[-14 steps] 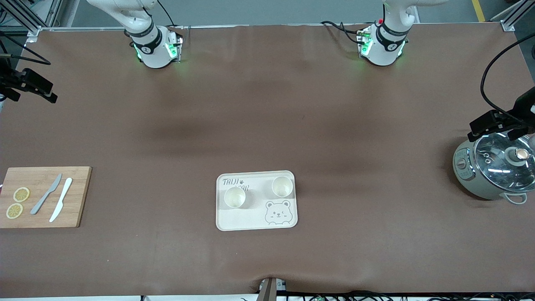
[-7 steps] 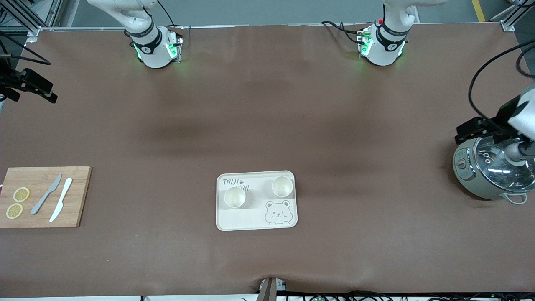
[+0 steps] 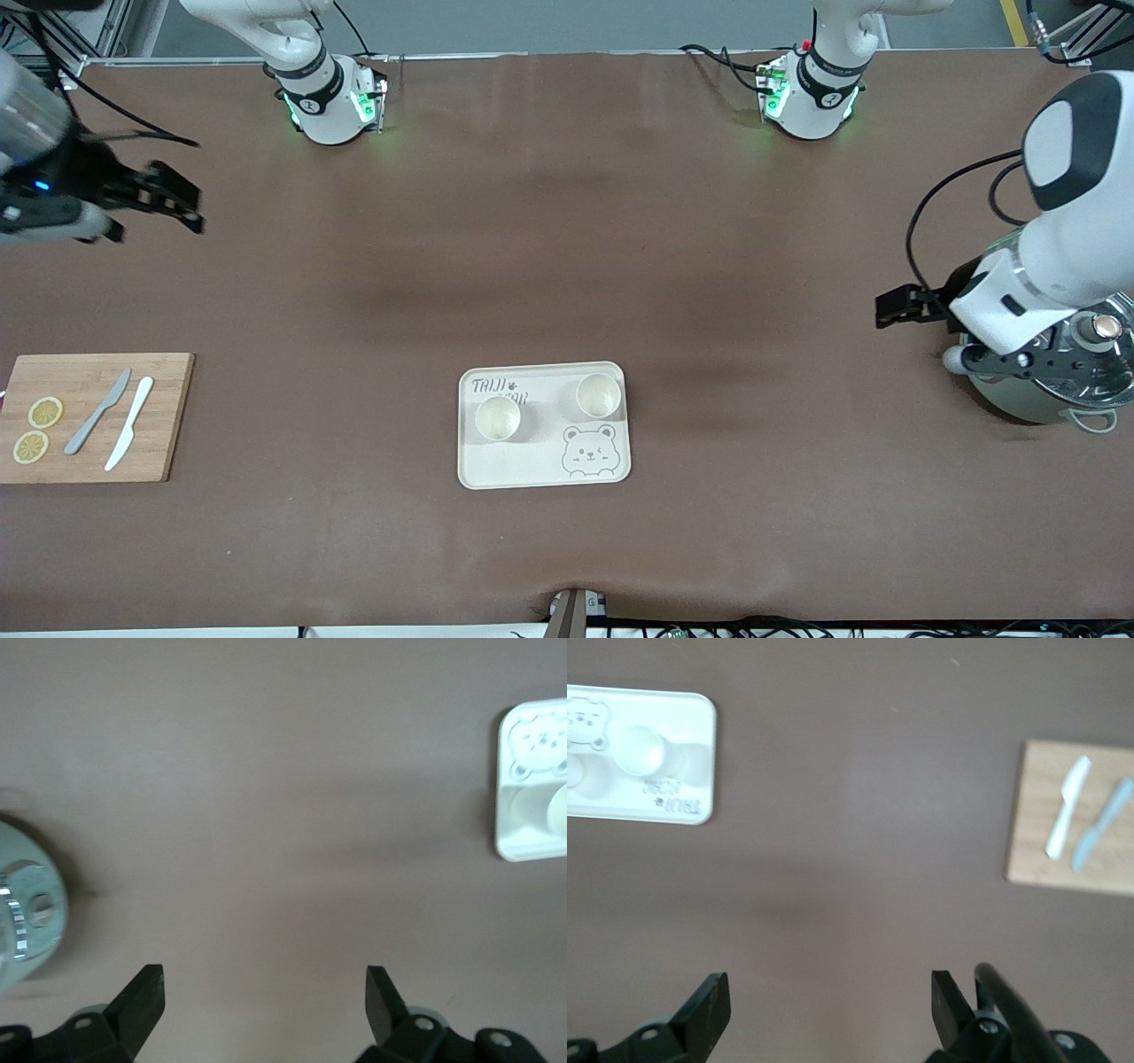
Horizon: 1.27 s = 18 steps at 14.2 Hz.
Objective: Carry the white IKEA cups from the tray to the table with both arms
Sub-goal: 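Move both grippers down toward the two white cups on the tray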
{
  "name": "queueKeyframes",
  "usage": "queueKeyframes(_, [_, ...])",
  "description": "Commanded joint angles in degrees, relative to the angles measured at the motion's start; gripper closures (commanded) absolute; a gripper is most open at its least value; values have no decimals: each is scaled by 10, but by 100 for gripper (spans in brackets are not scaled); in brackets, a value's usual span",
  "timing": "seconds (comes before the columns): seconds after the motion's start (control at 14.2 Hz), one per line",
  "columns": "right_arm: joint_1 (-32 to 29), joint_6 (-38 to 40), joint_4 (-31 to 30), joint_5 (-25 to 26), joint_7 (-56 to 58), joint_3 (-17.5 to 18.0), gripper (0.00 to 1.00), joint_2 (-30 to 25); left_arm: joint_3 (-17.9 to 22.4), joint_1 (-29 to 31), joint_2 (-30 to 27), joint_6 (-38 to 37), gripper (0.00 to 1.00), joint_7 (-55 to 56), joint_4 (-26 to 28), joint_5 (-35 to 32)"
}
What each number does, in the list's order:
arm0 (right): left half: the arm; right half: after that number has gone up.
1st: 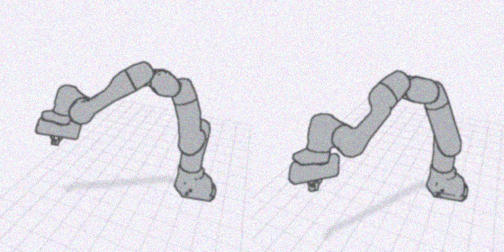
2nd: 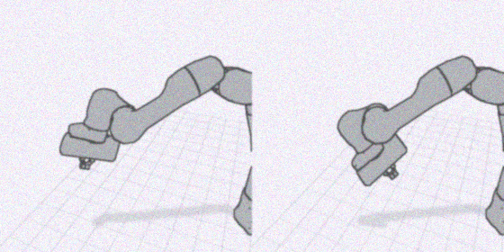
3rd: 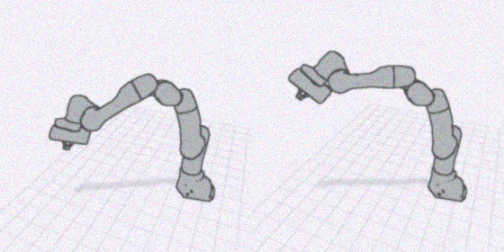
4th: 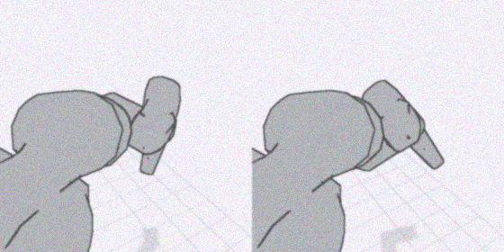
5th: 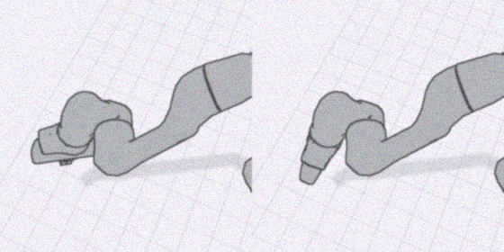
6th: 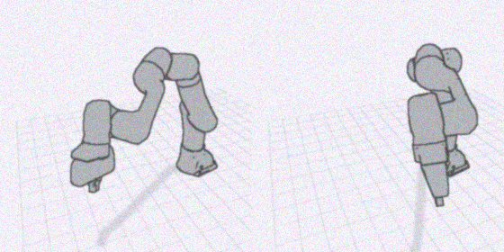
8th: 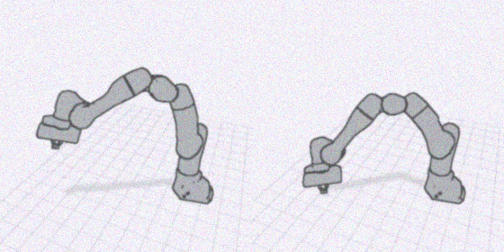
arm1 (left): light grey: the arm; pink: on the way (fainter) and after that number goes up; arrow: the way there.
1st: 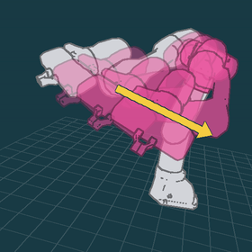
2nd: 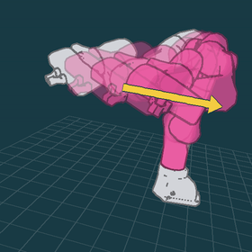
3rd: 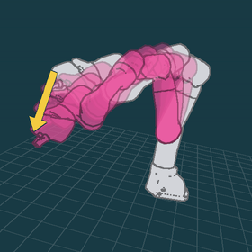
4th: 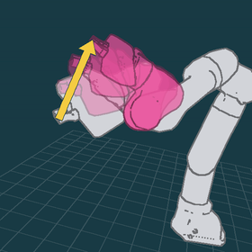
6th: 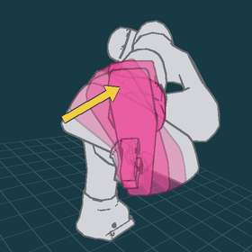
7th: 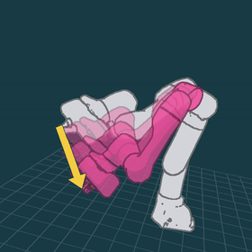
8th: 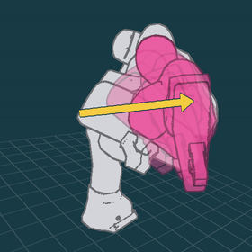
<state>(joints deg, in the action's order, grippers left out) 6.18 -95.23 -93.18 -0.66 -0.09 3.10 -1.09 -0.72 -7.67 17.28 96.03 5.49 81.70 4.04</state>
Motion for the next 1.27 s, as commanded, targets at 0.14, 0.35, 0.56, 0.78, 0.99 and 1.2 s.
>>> queueKeyframes(0.14, [83,-117,34,11,-50,-5,0,100,0,-62,55,65,0,149,-15,11])
queueKeyframes(0.35, [91,-131,57,9,-86,-4,0,156,1,-102,95,114,0,241,-30,10])
queueKeyframes(0.56, [88,-156,78,-7,-93,-3,0,208,2,-138,131,171,0,307,-44,9])
queueKeyframes(0.78, [112,-236,78,-24,-108,-5,0,253,7,-176,166,214,0,361,-51,4])
queueKeyframes(0.99, [130,-294,93,-19,-143,-6,0,307,8,-200,186,245,0,384,-51,3])
queueKeyframes(1.2, [136,-301,123,-18,-146,-6,0,347,9,-232,217,295,0,420,-55,3])
